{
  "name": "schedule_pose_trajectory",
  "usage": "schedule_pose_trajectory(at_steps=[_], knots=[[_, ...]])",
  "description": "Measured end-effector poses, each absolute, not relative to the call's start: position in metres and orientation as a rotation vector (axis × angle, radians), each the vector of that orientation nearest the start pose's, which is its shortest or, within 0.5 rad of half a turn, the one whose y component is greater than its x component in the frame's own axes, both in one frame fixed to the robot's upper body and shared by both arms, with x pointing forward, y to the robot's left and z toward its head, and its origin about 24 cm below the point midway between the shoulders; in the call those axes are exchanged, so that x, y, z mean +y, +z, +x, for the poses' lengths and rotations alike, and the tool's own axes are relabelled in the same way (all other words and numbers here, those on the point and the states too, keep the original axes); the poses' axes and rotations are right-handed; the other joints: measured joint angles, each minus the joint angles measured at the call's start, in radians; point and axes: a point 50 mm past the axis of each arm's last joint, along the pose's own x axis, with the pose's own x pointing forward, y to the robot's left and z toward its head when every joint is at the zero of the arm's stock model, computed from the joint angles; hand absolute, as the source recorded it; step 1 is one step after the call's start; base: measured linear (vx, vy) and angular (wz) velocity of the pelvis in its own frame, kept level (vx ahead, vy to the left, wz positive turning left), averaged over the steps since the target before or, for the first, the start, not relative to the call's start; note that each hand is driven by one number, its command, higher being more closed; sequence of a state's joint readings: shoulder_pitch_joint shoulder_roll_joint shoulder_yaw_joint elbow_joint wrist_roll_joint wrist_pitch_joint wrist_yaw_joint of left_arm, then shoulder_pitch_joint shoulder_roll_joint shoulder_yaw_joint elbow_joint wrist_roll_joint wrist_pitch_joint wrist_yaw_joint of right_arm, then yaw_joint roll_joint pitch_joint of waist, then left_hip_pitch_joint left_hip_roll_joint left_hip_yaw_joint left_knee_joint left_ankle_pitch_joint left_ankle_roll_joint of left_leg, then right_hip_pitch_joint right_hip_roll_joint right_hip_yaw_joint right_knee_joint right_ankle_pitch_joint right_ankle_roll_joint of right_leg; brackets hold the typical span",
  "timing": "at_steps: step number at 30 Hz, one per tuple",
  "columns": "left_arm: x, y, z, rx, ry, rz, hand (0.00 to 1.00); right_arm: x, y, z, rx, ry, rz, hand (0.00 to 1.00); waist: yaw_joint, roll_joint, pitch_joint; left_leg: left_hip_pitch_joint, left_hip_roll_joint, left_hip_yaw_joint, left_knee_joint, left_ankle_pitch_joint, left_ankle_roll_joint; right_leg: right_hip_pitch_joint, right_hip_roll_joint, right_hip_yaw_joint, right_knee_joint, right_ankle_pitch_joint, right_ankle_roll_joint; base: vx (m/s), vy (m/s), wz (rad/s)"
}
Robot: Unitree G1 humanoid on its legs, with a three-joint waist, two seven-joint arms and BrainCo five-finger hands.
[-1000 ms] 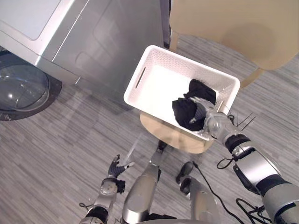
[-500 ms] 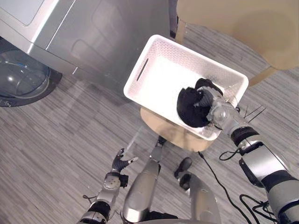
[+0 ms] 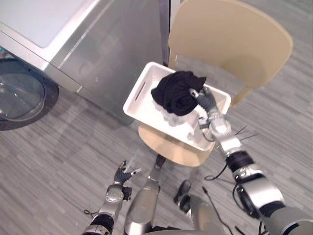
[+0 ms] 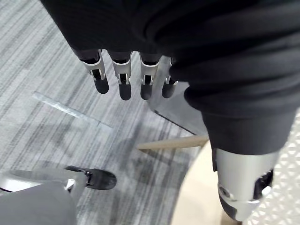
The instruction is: Pick up the laundry basket with both hands and put the clothes into the washing machine.
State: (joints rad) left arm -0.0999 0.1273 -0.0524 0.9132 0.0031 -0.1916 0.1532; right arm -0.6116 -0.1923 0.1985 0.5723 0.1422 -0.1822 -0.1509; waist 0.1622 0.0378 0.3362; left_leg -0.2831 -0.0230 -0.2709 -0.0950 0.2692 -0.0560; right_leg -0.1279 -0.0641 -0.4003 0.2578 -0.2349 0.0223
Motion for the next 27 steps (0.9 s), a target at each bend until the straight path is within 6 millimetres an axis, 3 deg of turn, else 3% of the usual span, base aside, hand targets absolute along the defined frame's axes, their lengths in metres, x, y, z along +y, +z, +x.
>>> schedule_pose_trajectory(at_steps=[4, 7, 8, 10, 14, 15, 16, 17, 18, 19, 20, 22, 23, 24, 25, 27], knots=[[0.193, -0.119, 0.179, 0.691, 0.148, 0.192, 0.00, -0.100, 0.090, 0.330, -0.201, 0.126, 0.204, 1.00, -0.020, -0.009, -0.092, 0.044, 0.000, 0.024, -0.003, -0.018, -0.013, 0.044, -0.002, 0.018, -0.020, 0.006, 0.010, -0.06, 0.007, -0.12], [0.196, -0.125, 0.163, 0.732, 0.162, 0.188, 0.00, -0.091, 0.099, 0.316, -0.260, 0.140, 0.400, 1.00, -0.021, -0.020, -0.123, 0.072, 0.015, 0.071, -0.008, -0.051, -0.002, 0.067, 0.012, 0.056, -0.063, 0.027, 0.016, -0.11, 0.009, -0.45], [0.197, -0.127, 0.156, 0.742, 0.174, 0.183, 0.00, -0.082, 0.110, 0.310, -0.312, 0.179, 0.463, 1.00, -0.020, -0.033, -0.131, 0.080, 0.028, 0.109, -0.008, -0.060, -0.005, 0.079, 0.024, 0.088, -0.100, 0.053, 0.013, -0.08, 0.009, -0.67], [0.198, -0.129, 0.151, 0.753, 0.179, 0.175, 0.00, -0.079, 0.120, 0.306, -0.367, 0.205, 0.497, 1.00, -0.018, -0.039, -0.135, 0.084, 0.036, 0.133, -0.008, -0.060, -0.004, 0.085, 0.029, 0.111, -0.112, 0.071, 0.016, -0.04, 0.009, -0.49], [0.198, -0.111, 0.171, 0.636, 0.208, 0.128, 0.00, -0.084, 0.123, 0.296, -0.411, 0.191, 0.546, 1.00, -0.046, -0.039, -0.134, 0.080, 0.019, 0.093, -0.001, -0.057, -0.001, 0.022, 0.006, 0.168, 0.060, 0.028, 0.015, -0.02, -0.005, 0.26], [0.200, -0.097, 0.185, 0.553, 0.227, 0.108, 0.00, -0.088, 0.118, 0.293, -0.403, 0.177, 0.543, 1.00, -0.053, -0.041, -0.134, 0.062, 0.010, 0.062, 0.028, -0.043, 0.014, -0.007, -0.007, 0.217, 0.217, -0.023, 0.015, 0.02, -0.046, 1.02], [0.199, -0.090, 0.192, 0.507, 0.231, 0.097, 0.00, -0.088, 0.118, 0.293, -0.400, 0.177, 0.538, 1.00, -0.057, -0.042, -0.134, 0.046, -0.004, 0.036, 0.055, -0.044, 0.014, -0.008, -0.017, 0.241, 0.279, -0.041, 0.028, 0.03, -0.064, 1.12], [0.198, -0.082, 0.197, 0.459, 0.233, 0.078, 0.00, -0.088, 0.119, 0.293, -0.406, 0.182, 0.520, 1.00, -0.057, -0.042, -0.134, 0.027, -0.019, 0.010, 0.079, -0.044, 0.013, 0.004, -0.024, 0.264, 0.300, -0.048, 0.041, -0.03, -0.153, 1.09], [0.193, -0.067, 0.205, 0.369, 0.236, 0.045, 0.00, -0.083, 0.123, 0.294, -0.421, 0.210, 0.483, 1.00, -0.040, -0.042, -0.134, -0.018, -0.041, -0.024, 0.112, -0.031, 0.001, 0.023, -0.018, 0.307, 0.254, -0.106, 0.060, -0.08, -0.181, 0.86], [0.190, -0.060, 0.207, 0.330, 0.237, 0.026, 0.00, -0.081, 0.125, 0.294, -0.429, 0.226, 0.465, 1.00, -0.027, -0.042, -0.134, -0.035, -0.046, -0.033, 0.112, -0.019, -0.010, 0.027, -0.015, 0.305, 0.228, -0.140, 0.045, -0.17, -0.270, 0.70], [0.185, -0.052, 0.207, 0.283, 0.245, -0.005, 0.00, -0.077, 0.128, 0.293, -0.439, 0.251, 0.433, 1.00, -0.014, -0.026, -0.128, -0.057, -0.044, -0.057, 0.108, -0.002, -0.033, 0.024, 0.000, 0.288, 0.206, -0.184, 0.013, -0.17, -0.216, 0.45], [0.171, -0.042, 0.197, 0.237, 0.246, -0.090, 0.00, -0.077, 0.123, 0.291, -0.424, 0.272, 0.374, 1.00, -0.019, 0.046, -0.128, -0.071, -0.006, -0.125, 0.059, 0.013, -0.060, 0.000, 0.055, 0.221, 0.222, -0.169, -0.016, -0.25, -0.273, 0.89], [0.163, -0.036, 0.194, 0.208, 0.232, -0.126, 0.00, -0.080, 0.121, 0.291, -0.423, 0.269, 0.346, 1.00, -0.024, 0.072, -0.129, -0.072, 0.020, -0.095, 0.011, -0.038, -0.064, 0.002, 0.063, 0.176, 0.196, -0.150, -0.038, -0.27, -0.240, 1.11], [0.159, -0.033, 0.194, 0.196, 0.218, -0.144, 0.00, -0.084, 0.121, 0.292, -0.425, 0.260, 0.326, 1.00, -0.024, 0.078, -0.125, -0.084, 0.032, -0.047, 0.003, -0.127, -0.041, 0.005, 0.061, 0.145, 0.167, -0.125, -0.050, -0.31, -0.217, 1.28], [0.151, -0.025, 0.196, 0.163, 0.178, -0.169, 0.00, -0.089, 0.120, 0.297, -0.421, 0.244, 0.281, 1.00, -0.031, 0.058, -0.115, -0.120, 0.026, 0.116, 0.057, -0.145, -0.011, 0.003, 0.023, 0.093, 0.119, -0.086, -0.071, -0.24, -0.160, 1.31], [0.149, -0.015, 0.196, 0.119, 0.150, -0.181, 0.00, -0.090, 0.117, 0.299, -0.401, 0.225, 0.274, 1.00, -0.043, 0.048, -0.114, -0.105, 0.022, 0.248, 0.161, -0.147, -0.008, 0.000, -0.020, 0.045, 0.089, -0.054, -0.077, -0.18, -0.139, 1.01]])
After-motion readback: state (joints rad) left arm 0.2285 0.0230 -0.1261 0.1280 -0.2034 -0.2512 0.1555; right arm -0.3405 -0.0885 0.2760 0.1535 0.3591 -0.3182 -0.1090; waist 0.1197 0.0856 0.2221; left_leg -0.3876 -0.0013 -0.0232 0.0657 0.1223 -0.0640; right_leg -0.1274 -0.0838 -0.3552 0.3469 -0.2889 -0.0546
